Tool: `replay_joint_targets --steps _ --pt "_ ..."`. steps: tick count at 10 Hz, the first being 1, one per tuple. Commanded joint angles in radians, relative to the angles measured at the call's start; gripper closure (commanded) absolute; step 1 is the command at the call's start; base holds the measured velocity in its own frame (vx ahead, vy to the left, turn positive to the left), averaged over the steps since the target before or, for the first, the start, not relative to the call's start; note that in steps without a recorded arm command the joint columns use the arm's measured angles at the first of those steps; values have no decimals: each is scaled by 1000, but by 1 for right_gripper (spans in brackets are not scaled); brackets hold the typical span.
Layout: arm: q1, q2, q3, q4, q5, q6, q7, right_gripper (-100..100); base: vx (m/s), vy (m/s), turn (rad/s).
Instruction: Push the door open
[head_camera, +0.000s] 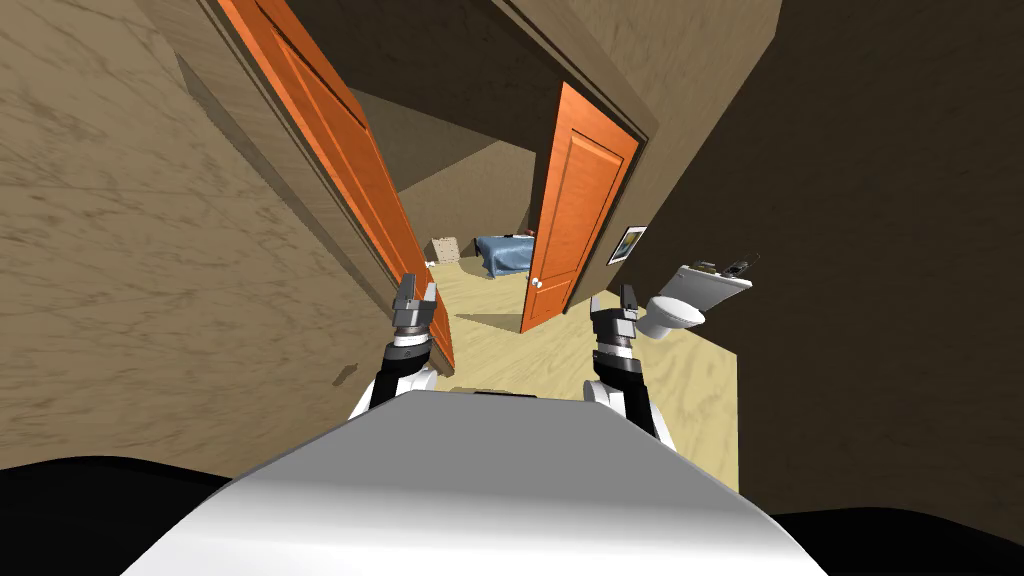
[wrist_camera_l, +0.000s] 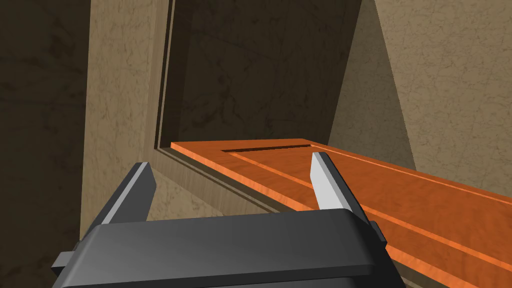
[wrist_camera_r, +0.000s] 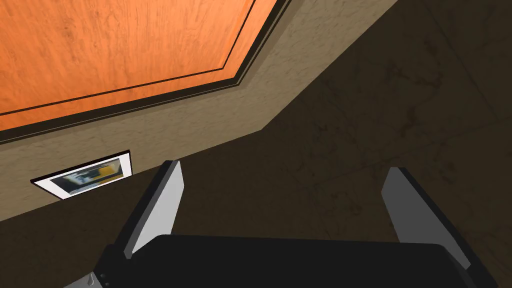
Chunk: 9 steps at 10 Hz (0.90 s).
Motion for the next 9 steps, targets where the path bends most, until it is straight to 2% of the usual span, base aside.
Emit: replay_joint_targets --steps 1,3,6,9 --pt "-8 -10 14 32 -17 -13 -21 -100 52 -40 72" --pt "-16 -20 30 66 -35 -27 -44 -100 94 -73 98" --pt "-36 -39 67 148 -78 -61 -98 -100 104 -84 98" --pt "-52 -51 96 210 -111 -86 -139 -100 90 -94 86"
